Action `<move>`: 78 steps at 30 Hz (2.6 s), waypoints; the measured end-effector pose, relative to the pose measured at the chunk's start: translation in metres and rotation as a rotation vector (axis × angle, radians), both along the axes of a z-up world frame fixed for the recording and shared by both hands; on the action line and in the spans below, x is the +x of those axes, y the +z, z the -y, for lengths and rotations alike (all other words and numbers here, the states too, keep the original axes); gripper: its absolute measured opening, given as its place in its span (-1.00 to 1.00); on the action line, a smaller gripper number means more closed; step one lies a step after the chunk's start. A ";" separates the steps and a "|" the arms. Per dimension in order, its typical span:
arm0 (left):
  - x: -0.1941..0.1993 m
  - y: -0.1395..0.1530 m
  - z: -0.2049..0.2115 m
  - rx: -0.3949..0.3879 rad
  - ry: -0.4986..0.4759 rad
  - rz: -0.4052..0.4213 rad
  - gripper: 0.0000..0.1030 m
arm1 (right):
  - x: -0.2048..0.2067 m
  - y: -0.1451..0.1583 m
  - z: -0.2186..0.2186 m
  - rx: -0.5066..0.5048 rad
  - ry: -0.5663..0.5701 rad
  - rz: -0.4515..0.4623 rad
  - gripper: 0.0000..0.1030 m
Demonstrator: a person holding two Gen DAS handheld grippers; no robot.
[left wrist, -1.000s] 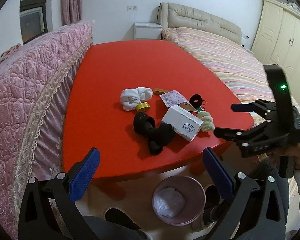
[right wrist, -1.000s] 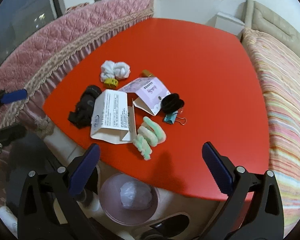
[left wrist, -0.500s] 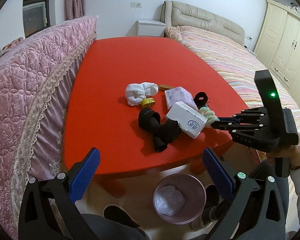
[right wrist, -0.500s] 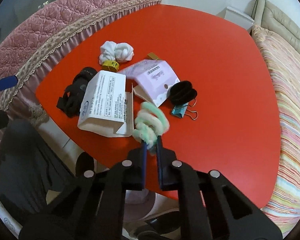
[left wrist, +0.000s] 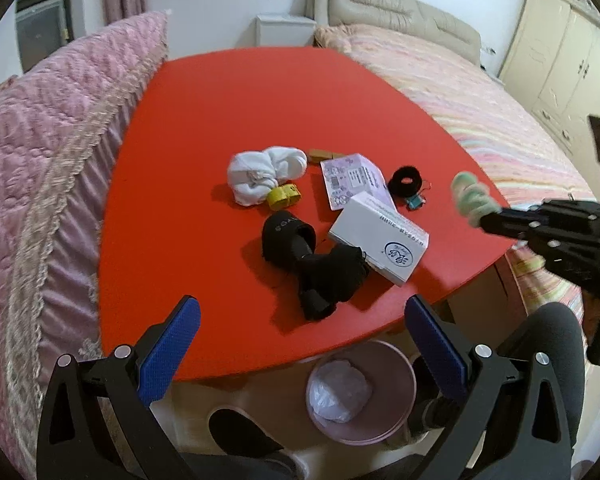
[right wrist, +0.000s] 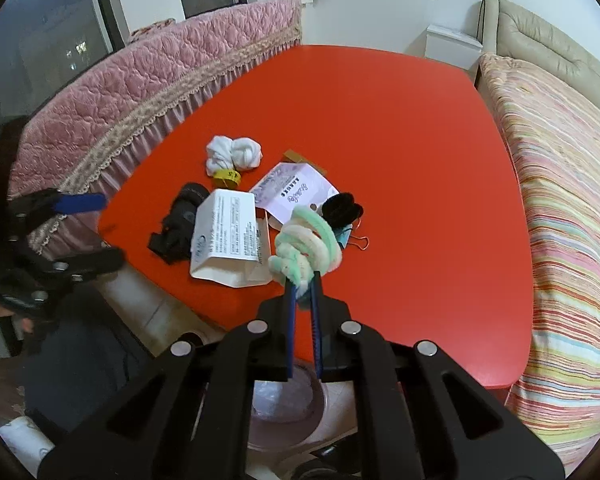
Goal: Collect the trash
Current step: 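Grasp the black sock with the left tool while the right tool holds the scrunchie, then carry both items over the pink bin and open both tools to drop them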
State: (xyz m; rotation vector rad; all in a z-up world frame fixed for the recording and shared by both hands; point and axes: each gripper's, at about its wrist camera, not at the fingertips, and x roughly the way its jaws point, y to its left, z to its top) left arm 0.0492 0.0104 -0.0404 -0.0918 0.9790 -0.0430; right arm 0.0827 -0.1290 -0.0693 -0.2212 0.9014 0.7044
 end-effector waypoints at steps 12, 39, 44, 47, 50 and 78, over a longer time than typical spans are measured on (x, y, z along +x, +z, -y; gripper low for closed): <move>0.029 -0.029 0.010 0.036 -0.044 -0.060 0.50 | -0.004 0.000 0.004 0.001 -0.010 -0.003 -0.88; -0.038 0.026 0.027 -0.020 -0.090 0.070 -0.59 | -0.052 0.018 0.017 0.058 0.005 0.021 -0.88; -0.058 0.025 0.039 -0.039 -0.115 0.064 -0.59 | -0.068 0.018 0.022 0.059 0.015 0.016 -0.88; -0.068 0.020 0.047 -0.042 -0.128 0.052 -0.59 | -0.079 0.013 0.023 0.054 0.029 0.000 -0.88; -0.074 0.015 0.050 -0.055 -0.135 0.041 -0.59 | -0.088 0.002 0.023 0.045 0.042 -0.030 -0.88; -0.083 0.003 0.074 -0.124 -0.234 -0.003 -0.54 | -0.087 -0.008 0.043 0.056 -0.064 -0.045 0.75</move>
